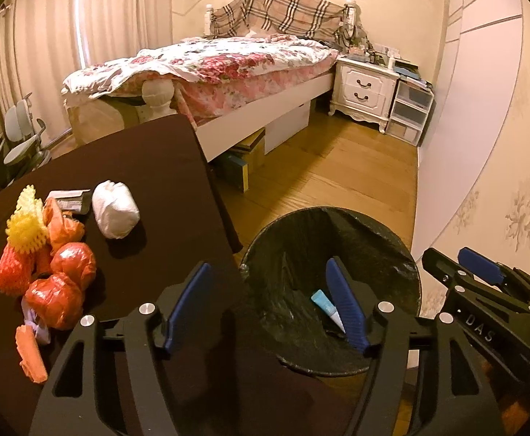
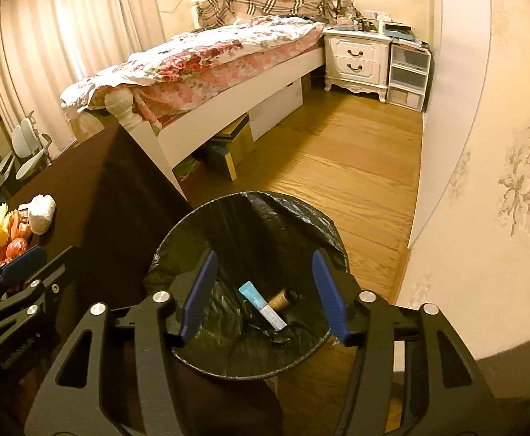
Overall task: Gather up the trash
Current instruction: 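Move both open tools back from the bin to the trash pile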
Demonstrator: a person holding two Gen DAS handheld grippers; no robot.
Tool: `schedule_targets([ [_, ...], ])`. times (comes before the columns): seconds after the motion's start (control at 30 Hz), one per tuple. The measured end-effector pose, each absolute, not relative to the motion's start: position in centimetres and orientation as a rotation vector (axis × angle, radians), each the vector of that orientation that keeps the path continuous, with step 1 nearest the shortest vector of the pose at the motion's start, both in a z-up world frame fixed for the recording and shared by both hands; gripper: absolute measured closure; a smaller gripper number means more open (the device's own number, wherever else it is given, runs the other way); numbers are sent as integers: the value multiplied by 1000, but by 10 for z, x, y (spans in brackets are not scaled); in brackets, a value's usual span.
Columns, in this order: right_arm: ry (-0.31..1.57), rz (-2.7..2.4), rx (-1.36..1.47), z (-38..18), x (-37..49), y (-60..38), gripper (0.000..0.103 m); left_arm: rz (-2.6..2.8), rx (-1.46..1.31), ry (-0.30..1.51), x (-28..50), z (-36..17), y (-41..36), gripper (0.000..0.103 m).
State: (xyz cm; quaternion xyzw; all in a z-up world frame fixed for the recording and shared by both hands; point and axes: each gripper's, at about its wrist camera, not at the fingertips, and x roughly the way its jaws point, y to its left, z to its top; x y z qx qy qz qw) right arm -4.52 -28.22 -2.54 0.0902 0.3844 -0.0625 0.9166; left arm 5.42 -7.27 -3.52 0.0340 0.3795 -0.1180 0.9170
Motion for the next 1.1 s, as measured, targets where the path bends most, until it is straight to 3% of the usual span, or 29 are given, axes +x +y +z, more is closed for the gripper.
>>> schedule_targets([
  [1.1, 836, 171, 32, -15, -63, -131, 44, 96, -79, 827, 6, -37, 100, 36],
])
